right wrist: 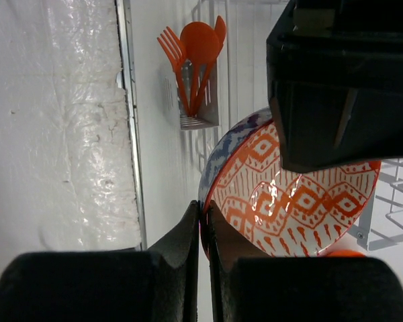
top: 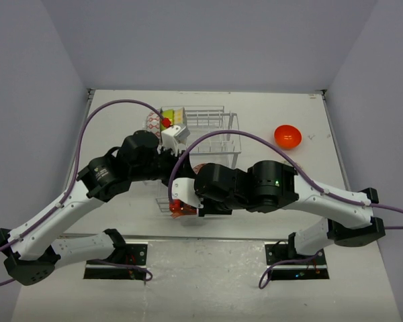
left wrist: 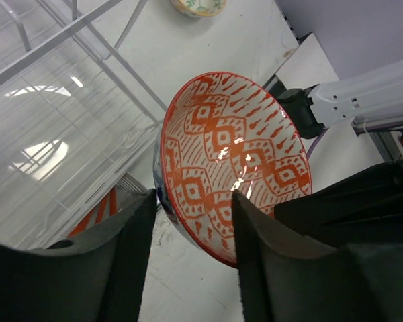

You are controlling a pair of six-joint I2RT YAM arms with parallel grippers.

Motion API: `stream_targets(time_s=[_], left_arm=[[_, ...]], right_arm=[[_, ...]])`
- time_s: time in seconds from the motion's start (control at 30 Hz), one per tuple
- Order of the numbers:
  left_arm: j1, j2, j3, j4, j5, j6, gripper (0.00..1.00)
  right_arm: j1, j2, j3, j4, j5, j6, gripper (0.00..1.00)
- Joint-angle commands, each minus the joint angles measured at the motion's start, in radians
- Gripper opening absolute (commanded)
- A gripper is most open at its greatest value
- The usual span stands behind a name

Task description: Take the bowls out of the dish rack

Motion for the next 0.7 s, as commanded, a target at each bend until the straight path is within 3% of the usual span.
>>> stream_targets(time_s=[0.0,0.03,0.07,0.17,0.47,0.67], left_arm=[[-0.004,-0.013,0.003,-0.019,-0.035,0.023,0.46],[-0.004,-0.01,0.004,-0.019,-0.037,0.028,0.37],[-0.004,-0.008,0.006,-0.019,-0.041,0.026,0.22],[-0.004,0.002,0.01,-0.016,-0.035,0.029,0.02],[-0.006,-0.002,-0.005,0.01,-0.009,0.032,0.0],[-0.006,-0.053,0.001,0.023,-0.135,0.038,0.0]], right_arm=[[0.008,-0.003,0.049,-0.009,0.07,0.003,0.0],[0.01,0.0,0.05,-0.012,0.072,0.006,0.0],[0.008,0.003,0.052,-0.012,0.07,0.006,0.0],[0.013,0.011,0.063,-0.004,0.064,0.004,0.0],[0.013,-0.012,-0.002,0.074,0.122,-0.014,0.0],[0.014,-0.039,-0.048,0.108,0.124,-0.014,0.0]])
